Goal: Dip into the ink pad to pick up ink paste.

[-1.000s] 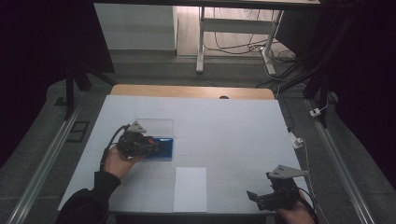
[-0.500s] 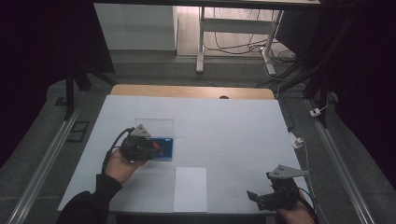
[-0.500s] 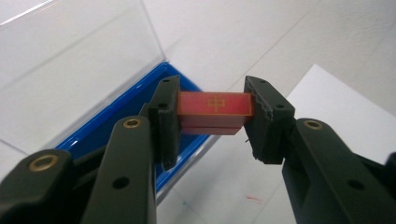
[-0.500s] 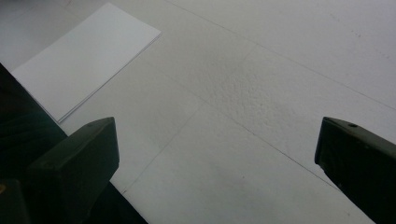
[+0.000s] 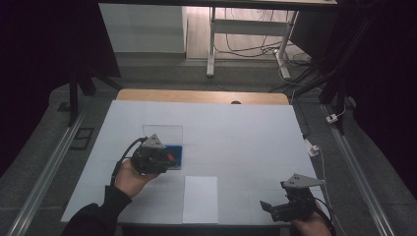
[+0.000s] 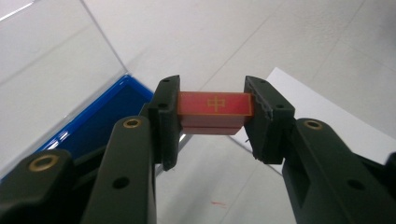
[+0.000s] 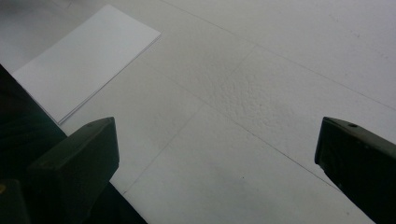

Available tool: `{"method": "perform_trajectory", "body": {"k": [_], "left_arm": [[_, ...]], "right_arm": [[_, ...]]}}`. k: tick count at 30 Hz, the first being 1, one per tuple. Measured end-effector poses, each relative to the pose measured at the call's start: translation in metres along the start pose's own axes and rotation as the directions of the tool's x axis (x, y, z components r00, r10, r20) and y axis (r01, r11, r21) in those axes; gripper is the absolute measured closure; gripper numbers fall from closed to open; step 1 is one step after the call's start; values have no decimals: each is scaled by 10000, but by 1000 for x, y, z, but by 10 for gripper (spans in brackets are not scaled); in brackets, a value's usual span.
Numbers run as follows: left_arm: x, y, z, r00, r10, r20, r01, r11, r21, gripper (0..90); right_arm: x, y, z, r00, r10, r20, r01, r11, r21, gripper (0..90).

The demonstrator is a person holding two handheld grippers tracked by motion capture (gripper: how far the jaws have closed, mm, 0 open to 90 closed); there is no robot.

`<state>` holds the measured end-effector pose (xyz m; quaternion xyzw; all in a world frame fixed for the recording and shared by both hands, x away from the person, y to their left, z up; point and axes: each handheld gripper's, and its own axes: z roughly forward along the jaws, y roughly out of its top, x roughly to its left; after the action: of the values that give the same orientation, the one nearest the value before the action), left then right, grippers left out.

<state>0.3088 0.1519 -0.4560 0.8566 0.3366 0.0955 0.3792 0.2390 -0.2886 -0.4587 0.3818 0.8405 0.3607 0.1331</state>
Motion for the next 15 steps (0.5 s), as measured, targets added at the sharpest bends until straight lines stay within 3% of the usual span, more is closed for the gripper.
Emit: {"method": "perform_trajectory", "body": {"k": [15], "left_arm": [[-20,9,0,9975,517,492,-517,9987,-10,581]], "right_arm": [[0,0,0,10000,30,-19,-30,10000,-12,1]]}}
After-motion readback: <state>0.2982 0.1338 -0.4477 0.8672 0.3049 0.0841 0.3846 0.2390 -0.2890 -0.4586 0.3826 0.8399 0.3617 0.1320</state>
